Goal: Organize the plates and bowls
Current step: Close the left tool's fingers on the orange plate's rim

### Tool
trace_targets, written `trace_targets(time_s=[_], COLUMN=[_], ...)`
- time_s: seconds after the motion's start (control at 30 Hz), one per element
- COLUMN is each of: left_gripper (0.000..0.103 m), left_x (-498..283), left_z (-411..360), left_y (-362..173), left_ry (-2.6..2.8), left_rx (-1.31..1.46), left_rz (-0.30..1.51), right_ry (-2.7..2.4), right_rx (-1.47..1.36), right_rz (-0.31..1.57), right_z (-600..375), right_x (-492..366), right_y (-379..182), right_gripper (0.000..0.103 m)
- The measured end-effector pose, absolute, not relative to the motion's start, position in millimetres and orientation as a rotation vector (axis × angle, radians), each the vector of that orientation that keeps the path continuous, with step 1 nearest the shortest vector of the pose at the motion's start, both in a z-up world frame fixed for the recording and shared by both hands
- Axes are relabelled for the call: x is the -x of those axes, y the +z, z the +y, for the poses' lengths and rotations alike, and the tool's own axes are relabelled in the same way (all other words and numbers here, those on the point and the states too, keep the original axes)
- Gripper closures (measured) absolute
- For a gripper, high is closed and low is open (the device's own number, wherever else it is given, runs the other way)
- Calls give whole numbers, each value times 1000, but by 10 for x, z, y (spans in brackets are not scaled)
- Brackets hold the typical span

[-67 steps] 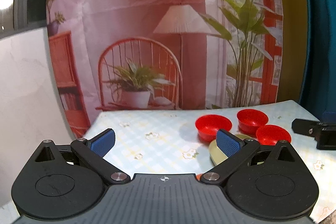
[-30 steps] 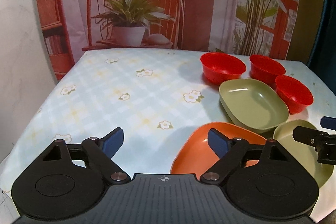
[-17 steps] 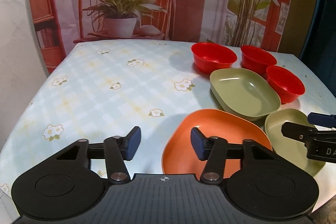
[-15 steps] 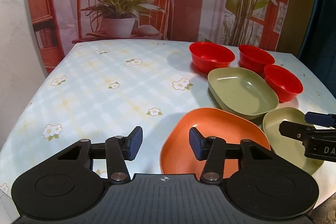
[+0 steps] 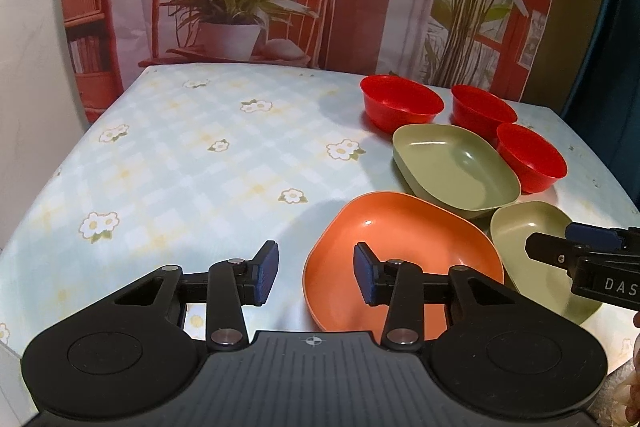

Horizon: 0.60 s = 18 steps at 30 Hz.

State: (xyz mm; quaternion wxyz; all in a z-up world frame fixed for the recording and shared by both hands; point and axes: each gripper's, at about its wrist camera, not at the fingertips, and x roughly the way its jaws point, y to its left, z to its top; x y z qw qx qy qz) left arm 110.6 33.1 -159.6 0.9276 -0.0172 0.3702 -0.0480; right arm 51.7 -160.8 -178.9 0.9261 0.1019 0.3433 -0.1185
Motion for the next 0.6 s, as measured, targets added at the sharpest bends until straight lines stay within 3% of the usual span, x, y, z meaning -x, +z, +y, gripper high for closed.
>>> trace_targets(time_s=[0.37, 0.6], left_gripper=[59, 59], left_x=[-1159, -1275], left_z=[371, 453], left_y=[-1706, -1865], left_ry=[-106, -57], left_rx=[59, 85], left_rz=[791, 853], right_ry=[-215, -162], right_rx=[-194, -134], right_rz=[730, 737], right_z=[-1567, -1440], right_x=[-581, -686], right_y=[-1850, -1862], right_gripper=[56, 58])
